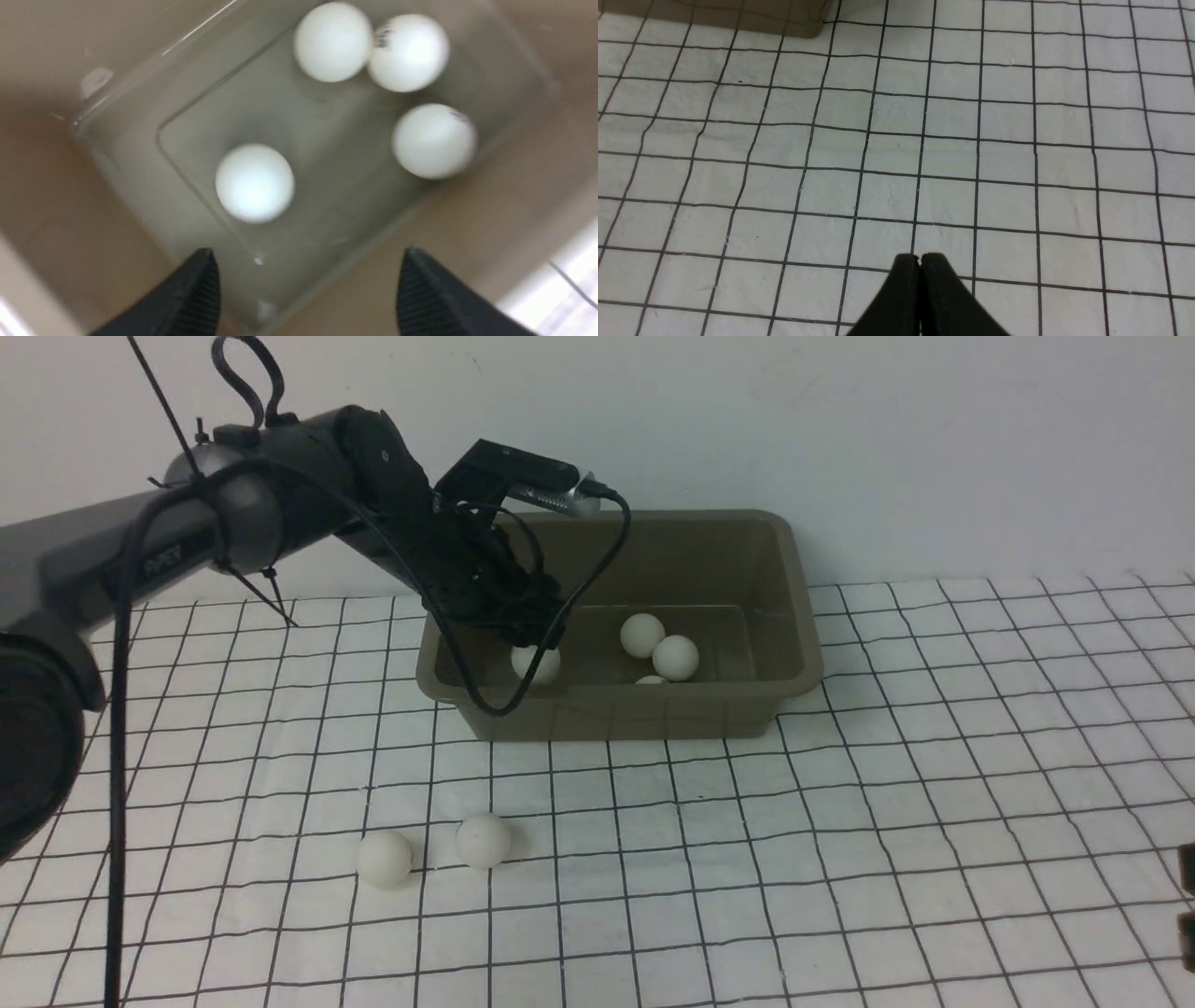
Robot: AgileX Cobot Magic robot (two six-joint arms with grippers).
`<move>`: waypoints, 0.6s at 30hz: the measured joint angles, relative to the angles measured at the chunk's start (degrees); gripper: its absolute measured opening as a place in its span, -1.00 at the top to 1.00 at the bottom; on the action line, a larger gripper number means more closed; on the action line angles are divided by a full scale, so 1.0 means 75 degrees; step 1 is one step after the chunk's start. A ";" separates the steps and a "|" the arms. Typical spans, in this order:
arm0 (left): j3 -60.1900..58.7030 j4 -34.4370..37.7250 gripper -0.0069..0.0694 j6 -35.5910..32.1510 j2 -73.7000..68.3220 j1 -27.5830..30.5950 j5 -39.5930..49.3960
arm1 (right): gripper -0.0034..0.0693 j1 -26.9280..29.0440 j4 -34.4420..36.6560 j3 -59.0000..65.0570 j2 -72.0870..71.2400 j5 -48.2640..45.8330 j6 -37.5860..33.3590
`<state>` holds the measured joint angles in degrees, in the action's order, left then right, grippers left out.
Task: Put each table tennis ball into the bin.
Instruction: Use the left arm to put the table tennis ball into the box, then use the left arm to clamp the table tennis ball closest to it
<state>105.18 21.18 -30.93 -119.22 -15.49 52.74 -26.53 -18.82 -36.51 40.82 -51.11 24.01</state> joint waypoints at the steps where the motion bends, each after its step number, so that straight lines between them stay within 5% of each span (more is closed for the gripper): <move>1: 0.0049 -0.0050 -0.32 -0.0016 0.0184 0.0000 0.0222 | 0.95 0.0000 -0.0043 0.0000 0.0000 0.0000 0.0000; 8: 0.0132 -0.0893 -0.17 0.0625 0.1501 0.0168 0.2271 | 0.95 0.0000 -0.0164 0.0000 0.0000 0.0000 0.0000; 18: -0.2662 -0.1216 -0.16 0.0983 0.2368 0.0392 0.2303 | 0.95 0.0000 -0.0237 0.0023 0.0000 0.0000 0.0000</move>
<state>85.21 12.05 -23.56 -101.47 -12.54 70.01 -26.53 -20.60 -36.34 40.82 -51.11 24.01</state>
